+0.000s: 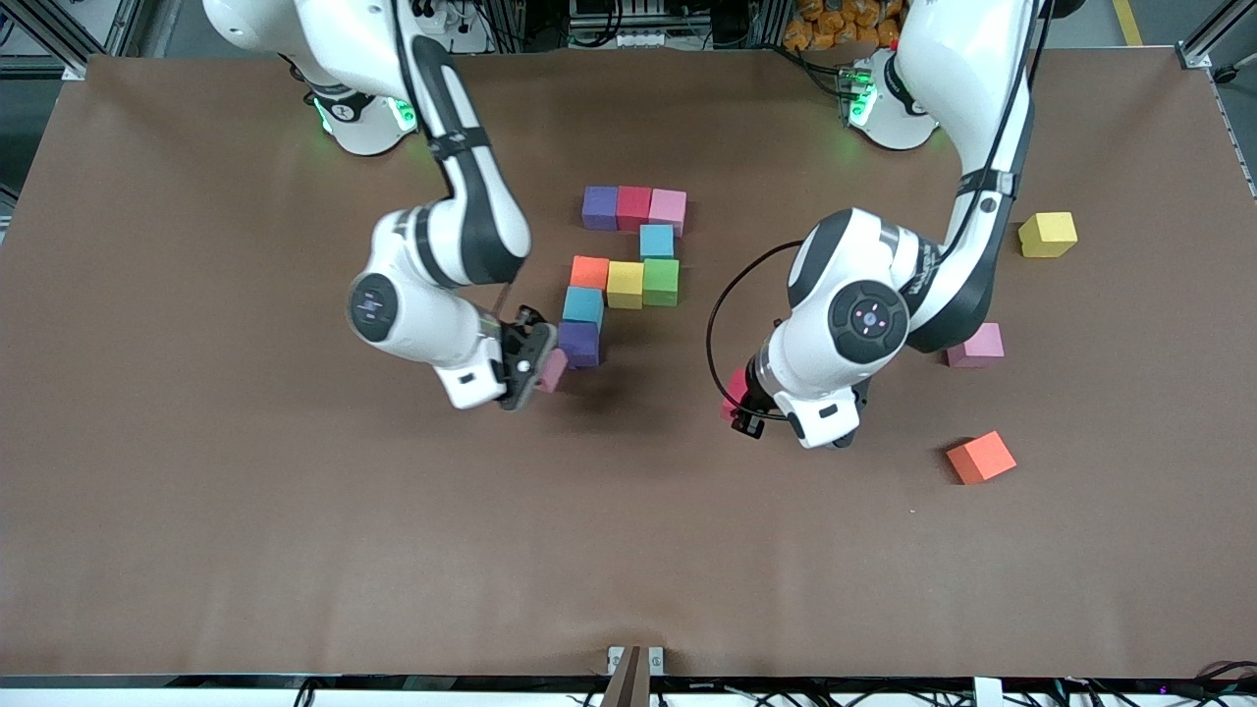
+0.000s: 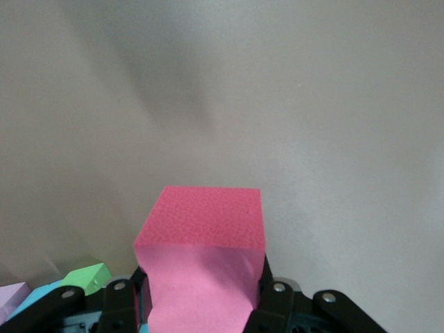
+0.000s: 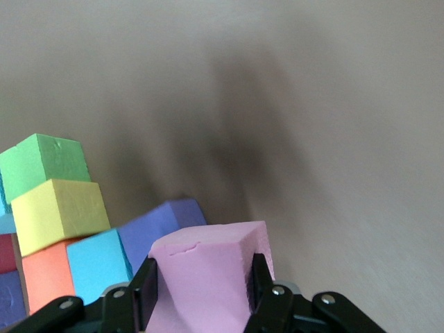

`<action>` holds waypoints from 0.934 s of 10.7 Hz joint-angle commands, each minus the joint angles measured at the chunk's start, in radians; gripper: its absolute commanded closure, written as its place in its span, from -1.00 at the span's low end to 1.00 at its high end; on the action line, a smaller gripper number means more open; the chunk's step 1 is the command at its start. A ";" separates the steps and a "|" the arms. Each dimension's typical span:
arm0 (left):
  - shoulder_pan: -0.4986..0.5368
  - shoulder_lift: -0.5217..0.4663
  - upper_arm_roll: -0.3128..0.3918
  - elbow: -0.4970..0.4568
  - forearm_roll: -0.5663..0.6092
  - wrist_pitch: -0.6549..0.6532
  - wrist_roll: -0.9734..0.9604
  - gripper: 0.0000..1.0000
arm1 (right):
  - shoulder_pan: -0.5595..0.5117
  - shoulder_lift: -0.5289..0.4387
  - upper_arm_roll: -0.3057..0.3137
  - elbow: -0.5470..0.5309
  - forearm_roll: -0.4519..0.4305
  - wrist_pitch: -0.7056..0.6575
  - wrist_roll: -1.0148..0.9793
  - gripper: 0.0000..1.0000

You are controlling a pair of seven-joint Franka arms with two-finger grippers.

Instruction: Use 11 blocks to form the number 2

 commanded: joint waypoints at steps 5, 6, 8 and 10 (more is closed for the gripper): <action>0.026 -0.046 0.002 -0.013 0.035 -0.005 0.072 -0.06 | -0.025 0.113 0.119 0.207 0.023 -0.030 0.056 1.00; 0.028 -0.046 0.002 -0.013 0.035 -0.005 0.073 -0.06 | -0.025 0.120 0.153 0.210 0.022 -0.021 0.084 1.00; 0.065 -0.058 -0.004 -0.013 0.015 0.000 0.072 -0.07 | -0.021 0.138 0.179 0.212 0.023 0.022 0.090 1.00; 0.063 -0.058 -0.007 -0.013 0.014 0.003 0.072 -0.07 | -0.031 0.146 0.190 0.212 0.018 0.020 0.078 1.00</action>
